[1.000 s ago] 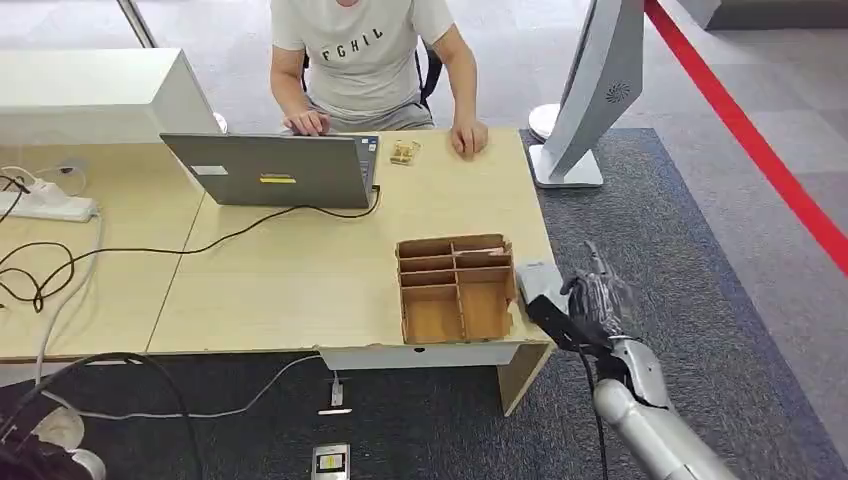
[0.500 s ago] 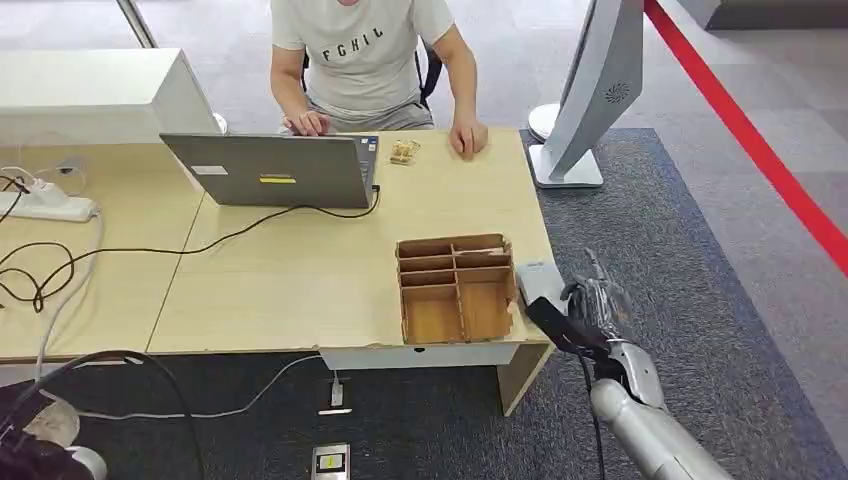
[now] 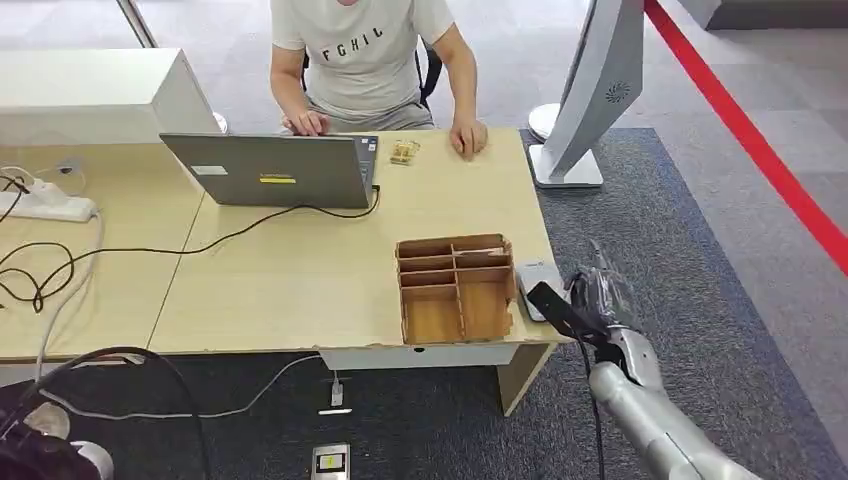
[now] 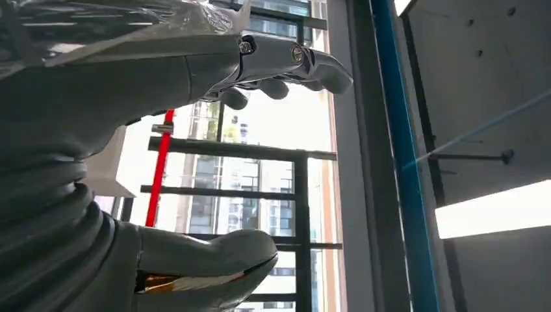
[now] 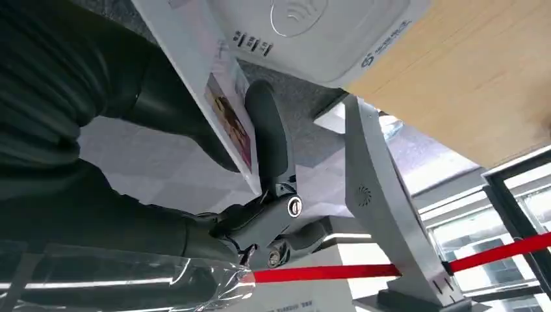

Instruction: Pass the card to the sensor for recognition and then transmit it.

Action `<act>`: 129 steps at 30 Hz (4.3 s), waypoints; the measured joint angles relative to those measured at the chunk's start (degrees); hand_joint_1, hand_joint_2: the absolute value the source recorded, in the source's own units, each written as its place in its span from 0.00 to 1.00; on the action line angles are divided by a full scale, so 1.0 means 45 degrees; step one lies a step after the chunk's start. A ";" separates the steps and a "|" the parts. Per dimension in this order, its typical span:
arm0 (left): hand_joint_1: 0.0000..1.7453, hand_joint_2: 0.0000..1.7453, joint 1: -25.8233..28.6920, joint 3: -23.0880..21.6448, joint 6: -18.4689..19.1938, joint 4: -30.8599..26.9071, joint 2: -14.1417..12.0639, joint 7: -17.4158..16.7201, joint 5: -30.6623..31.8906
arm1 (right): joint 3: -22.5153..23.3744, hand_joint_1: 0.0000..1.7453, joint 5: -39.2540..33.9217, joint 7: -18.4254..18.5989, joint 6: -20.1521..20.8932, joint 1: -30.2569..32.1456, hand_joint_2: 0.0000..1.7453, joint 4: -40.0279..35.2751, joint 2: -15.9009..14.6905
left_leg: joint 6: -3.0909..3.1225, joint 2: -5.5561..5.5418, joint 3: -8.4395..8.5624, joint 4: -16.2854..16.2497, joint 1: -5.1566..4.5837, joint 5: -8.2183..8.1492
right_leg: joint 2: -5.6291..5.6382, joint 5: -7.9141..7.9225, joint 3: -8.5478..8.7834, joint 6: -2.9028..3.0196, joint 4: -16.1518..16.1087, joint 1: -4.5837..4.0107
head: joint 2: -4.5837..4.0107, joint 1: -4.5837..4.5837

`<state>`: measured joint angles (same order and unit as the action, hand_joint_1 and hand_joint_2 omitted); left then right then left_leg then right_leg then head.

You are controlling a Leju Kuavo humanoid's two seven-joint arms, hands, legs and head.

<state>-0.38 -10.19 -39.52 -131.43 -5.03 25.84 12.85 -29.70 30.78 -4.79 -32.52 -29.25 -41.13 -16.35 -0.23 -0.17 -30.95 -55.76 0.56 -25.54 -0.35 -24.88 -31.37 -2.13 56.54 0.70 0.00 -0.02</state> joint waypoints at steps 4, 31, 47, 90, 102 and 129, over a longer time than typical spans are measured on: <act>0.00 1.00 -0.0020 -0.0024 0.0000 0.0000 0.0000 0.0000 0.0005 | -0.0005 1.00 0.0019 0.0000 0.0000 -0.0064 1.00 0.0189 0.0097 | 0.0000 0.0000 0.0000 0.0000 0.0000 0.0000 | 0.0000 0.0000 0.0001 0.0000 0.0001 0.0000 | 0.0000 0.0000; 0.00 1.00 0.0027 -0.0248 0.0000 0.0005 0.0000 0.0010 0.0078 | -0.0039 1.00 0.0112 -0.0238 -0.0325 -0.0525 1.00 0.1670 0.1005 | 0.0000 0.0002 0.0011 0.0000 -0.0001 0.0001 | 0.0002 0.0001 0.0008 0.0000 0.0000 0.0001 | 0.0000 0.0005; 0.00 1.00 -0.0008 -0.0442 0.0000 0.0253 0.0019 0.0685 -0.0559 | 0.0695 1.00 0.1010 0.0850 -0.0641 -0.0891 1.00 -0.0215 0.0213 | 0.0000 0.0004 0.0008 -0.0003 -0.0002 0.0001 | 0.0002 0.0002 0.0005 -0.0001 0.0000 0.0002 | 0.0000 0.0000; 0.00 1.00 -0.0941 -0.1078 0.0000 0.1603 0.0073 0.1739 -0.1943 | 0.0214 1.00 0.3254 0.0486 0.0015 -0.5806 1.00 0.0923 0.3143 | -0.0002 0.0002 -0.0002 -0.0002 0.0001 0.0007 | 0.0006 0.0005 -0.0003 0.0001 0.0011 -0.0001 | 0.0000 0.0000; 0.00 1.00 -0.0738 -0.1034 0.0000 0.1603 0.0136 0.1782 -0.1943 | -0.0092 1.00 0.3657 0.0918 0.0015 -0.6366 1.00 0.1918 0.3332 | -0.0002 0.0002 -0.0002 -0.0002 0.0001 0.0007 | 0.0006 0.0005 -0.0002 0.0002 0.0010 -0.0001 | 0.0000 0.0000; 0.00 1.00 0.0029 -0.0506 0.0000 0.1491 0.0136 0.2035 -0.1919 | -0.0423 0.00 0.3225 0.1025 0.1749 -0.5390 1.00 -0.0332 0.2340 | 0.0000 0.0003 0.0002 -0.0003 0.0000 0.0005 | 0.0007 0.0004 -0.0005 0.0001 0.0006 -0.0001 | 0.0000 0.0005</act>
<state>-0.25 -12.46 -39.52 -124.71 -4.42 34.99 4.22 -31.61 45.29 -0.17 -24.65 -53.50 -42.63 -5.82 -0.24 -0.16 -30.94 -55.78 0.56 -25.52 -0.32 -24.86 -31.39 -2.12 56.57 0.70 0.00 0.00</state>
